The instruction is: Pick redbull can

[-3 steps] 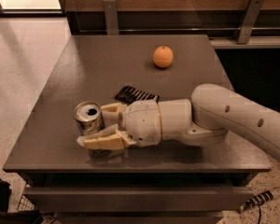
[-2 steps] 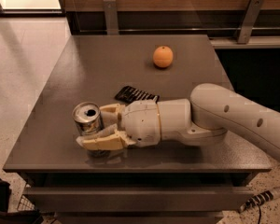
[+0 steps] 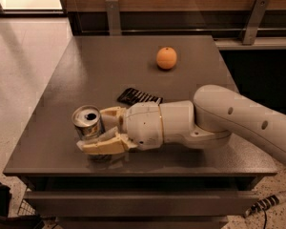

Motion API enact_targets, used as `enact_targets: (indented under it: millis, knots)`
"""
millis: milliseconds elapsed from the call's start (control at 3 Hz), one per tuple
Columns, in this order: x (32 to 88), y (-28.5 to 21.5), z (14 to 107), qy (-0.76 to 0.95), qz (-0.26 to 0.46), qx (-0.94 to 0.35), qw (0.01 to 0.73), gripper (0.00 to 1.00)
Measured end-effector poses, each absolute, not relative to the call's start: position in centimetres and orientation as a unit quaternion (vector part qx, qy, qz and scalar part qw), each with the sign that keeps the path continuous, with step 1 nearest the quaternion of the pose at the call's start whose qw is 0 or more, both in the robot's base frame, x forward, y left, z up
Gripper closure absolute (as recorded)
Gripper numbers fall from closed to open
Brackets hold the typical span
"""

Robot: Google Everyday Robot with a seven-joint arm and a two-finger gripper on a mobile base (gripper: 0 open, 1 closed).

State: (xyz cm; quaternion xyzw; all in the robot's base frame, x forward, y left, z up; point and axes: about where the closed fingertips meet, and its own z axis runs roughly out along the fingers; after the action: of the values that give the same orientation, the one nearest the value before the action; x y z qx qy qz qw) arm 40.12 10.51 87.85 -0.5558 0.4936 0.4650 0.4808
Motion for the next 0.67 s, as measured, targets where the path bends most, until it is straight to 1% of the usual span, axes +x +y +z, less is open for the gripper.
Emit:
enact_targets:
  millis: [667]
  knots:
    - [40.5, 9.8, 91.5, 0.461, 0.458, -0.577, 0.494, 1.0]
